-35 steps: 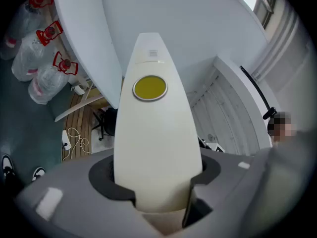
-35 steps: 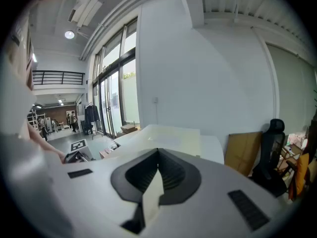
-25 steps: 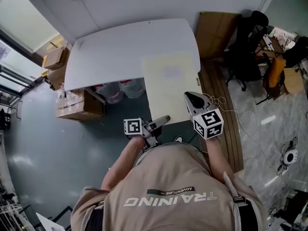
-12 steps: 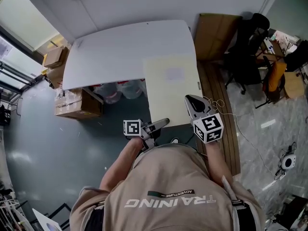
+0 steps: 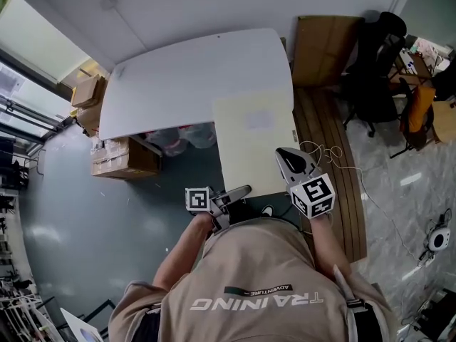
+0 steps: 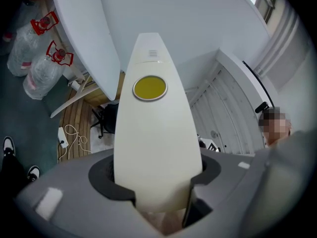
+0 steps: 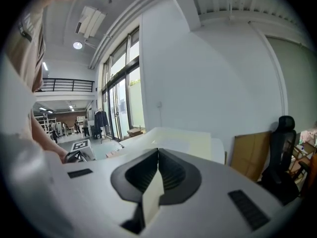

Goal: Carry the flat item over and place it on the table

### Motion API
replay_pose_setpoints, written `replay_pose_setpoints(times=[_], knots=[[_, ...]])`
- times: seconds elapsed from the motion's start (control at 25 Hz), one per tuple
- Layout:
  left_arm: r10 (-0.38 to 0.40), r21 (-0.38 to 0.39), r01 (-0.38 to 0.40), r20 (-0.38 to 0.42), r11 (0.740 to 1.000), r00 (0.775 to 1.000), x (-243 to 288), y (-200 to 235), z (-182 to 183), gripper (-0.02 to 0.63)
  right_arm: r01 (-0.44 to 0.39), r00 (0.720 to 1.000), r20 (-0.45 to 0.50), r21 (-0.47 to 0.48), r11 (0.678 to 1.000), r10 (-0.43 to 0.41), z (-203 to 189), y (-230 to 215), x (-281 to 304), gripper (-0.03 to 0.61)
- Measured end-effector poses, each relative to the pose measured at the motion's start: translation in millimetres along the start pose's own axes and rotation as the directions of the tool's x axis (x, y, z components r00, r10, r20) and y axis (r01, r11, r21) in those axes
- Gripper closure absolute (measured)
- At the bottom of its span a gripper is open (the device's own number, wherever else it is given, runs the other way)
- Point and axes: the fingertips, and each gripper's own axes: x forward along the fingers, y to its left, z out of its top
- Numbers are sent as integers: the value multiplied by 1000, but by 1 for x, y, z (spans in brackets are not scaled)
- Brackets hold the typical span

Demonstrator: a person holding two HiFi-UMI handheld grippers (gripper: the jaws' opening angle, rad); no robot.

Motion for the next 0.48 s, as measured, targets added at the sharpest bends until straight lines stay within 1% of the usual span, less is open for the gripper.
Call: replay_pose_setpoints(times=[0.16, 0.28, 0.36, 0.48], knots=[[54, -11, -54, -10, 998, 999, -4, 17, 11, 327, -18, 1000, -12, -1, 1000, 18, -5, -6, 14, 571], [36, -7, -36, -19, 999, 999, 1, 22, 19, 327, -17, 1000, -16, -1, 1000, 17, -7, -12, 22, 571], [33, -19, -34, -28, 999, 999, 3, 25, 24, 327, -12, 1000, -13, 3, 1000, 12, -3, -17, 27, 571], [14, -18, -15, -47, 1000, 999, 3, 25, 37, 327, -8, 1000, -15, 3, 1000, 8, 2, -21, 41, 571]])
